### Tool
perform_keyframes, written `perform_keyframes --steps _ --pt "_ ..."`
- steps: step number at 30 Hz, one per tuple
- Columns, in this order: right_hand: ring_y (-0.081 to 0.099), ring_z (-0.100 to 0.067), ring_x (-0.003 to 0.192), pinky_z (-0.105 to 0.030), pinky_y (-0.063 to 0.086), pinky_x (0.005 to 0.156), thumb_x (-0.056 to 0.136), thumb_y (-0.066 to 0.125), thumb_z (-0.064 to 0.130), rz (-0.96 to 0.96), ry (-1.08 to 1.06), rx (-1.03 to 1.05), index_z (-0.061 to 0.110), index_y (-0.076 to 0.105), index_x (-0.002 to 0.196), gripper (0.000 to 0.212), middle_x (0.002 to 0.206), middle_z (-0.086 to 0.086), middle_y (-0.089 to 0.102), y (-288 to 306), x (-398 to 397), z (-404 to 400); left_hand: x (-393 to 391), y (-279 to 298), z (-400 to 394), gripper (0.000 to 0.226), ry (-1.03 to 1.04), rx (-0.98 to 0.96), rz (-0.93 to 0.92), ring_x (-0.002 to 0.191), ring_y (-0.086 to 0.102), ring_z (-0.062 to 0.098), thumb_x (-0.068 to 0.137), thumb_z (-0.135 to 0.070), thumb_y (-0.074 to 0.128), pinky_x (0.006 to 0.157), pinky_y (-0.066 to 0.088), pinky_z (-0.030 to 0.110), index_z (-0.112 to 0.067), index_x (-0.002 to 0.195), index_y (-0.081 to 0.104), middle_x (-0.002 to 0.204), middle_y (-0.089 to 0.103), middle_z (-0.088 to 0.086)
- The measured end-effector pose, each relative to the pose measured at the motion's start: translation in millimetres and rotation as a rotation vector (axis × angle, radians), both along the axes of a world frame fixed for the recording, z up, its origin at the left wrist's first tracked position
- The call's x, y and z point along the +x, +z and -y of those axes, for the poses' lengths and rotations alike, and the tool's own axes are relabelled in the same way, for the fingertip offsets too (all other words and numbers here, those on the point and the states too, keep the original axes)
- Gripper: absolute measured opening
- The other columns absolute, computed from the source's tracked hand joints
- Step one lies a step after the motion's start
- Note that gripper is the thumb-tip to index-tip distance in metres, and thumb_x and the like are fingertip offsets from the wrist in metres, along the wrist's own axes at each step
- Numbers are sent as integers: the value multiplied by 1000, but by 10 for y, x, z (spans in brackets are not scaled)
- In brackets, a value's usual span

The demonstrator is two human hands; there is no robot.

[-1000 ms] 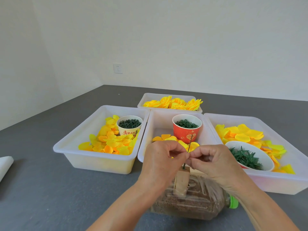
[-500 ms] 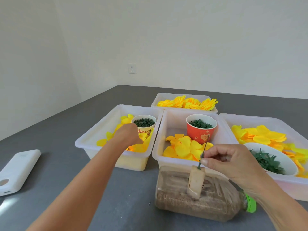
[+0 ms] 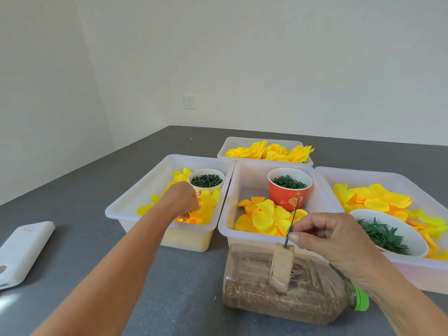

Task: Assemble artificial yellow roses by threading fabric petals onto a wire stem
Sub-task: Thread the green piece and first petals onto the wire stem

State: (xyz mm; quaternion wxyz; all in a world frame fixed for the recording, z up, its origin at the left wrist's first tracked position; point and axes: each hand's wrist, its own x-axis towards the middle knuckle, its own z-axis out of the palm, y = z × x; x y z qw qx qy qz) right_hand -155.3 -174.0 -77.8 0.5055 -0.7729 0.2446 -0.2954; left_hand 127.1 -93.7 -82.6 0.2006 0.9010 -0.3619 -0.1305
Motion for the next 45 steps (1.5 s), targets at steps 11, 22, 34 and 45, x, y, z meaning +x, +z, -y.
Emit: perform_keyframes --steps 11,22,34,45 --pt "60 -2 57 -12 47 56 70 74 -4 36 19 84 10 72 64 16 65 -2 70 7 13 -22 14 149 -53 22 134 -697 -189 57 59 20 72 6 72 56 54 29 -13 71 60 71 62 7" --pt "62 -10 67 -22 50 60 78 69 12 161 -122 71 27 77 76 17 76 -5 73 128 -29 156 -595 458 63 11 -95 -856 -544 46 54 5 80 -2 69 51 49 15 -9 72 66 63 59 4" --pt "67 -6 77 -17 50 64 58 74 34 280 -18 77 17 74 90 36 86 2 75 606 235 283 -1118 596 192 6 -373 -984 -434 71 49 20 79 2 67 60 42 24 7 83 67 77 60 20" --pt "53 -17 66 -24 46 65 73 74 5 304 -106 -253 19 72 76 14 72 2 70 506 173 343 -1255 491 288 18 -341 -992 -81 57 45 3 74 -19 77 54 37 12 -30 67 65 62 56 -6"
